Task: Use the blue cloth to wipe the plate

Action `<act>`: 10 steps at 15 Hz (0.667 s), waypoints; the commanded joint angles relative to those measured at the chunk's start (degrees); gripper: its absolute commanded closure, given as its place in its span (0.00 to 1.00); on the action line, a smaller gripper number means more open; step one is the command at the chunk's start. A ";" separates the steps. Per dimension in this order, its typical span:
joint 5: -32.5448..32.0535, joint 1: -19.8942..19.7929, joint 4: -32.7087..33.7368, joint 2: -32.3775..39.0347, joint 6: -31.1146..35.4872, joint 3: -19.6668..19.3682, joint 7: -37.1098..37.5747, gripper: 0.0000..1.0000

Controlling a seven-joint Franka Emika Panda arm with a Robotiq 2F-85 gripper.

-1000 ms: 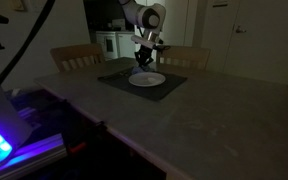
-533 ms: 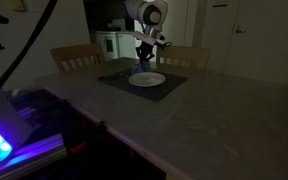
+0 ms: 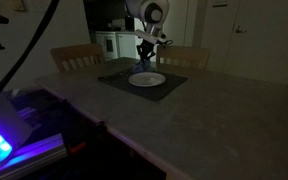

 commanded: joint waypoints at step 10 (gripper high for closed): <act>-0.98 -1.24 0.97 2.26 -3.00 0.05 -2.98 0.66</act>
